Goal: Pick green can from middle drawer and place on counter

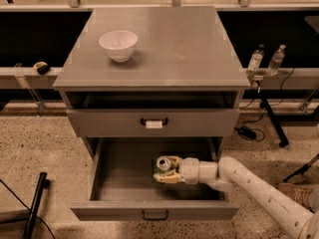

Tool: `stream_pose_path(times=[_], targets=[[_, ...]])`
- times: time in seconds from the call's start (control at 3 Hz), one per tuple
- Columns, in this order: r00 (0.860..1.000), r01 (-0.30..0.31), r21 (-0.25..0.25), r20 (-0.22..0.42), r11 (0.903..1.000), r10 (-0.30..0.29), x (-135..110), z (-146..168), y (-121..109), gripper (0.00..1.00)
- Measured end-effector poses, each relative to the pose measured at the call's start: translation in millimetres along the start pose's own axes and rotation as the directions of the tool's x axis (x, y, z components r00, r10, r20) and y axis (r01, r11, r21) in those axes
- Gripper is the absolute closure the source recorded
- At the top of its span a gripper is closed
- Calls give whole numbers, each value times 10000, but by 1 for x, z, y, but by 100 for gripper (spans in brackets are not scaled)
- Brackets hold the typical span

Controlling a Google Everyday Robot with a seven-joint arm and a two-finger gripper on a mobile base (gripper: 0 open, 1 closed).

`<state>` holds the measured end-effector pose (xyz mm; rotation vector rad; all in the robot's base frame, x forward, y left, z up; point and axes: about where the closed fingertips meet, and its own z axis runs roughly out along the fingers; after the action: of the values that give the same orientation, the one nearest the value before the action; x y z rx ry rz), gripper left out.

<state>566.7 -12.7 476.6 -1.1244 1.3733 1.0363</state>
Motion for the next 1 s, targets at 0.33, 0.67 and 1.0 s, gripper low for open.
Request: stream_pose_path(times=[0.33,0.67,1.0], targets=[[9976,613,-156,329,9980,-607,-47,-43,4,100],[9899,1412,-399,-52,9892,-1415,-122,-95,-16,100],[9832,1801,-975,-120,9788,-1821,-202,-141,-50,100]])
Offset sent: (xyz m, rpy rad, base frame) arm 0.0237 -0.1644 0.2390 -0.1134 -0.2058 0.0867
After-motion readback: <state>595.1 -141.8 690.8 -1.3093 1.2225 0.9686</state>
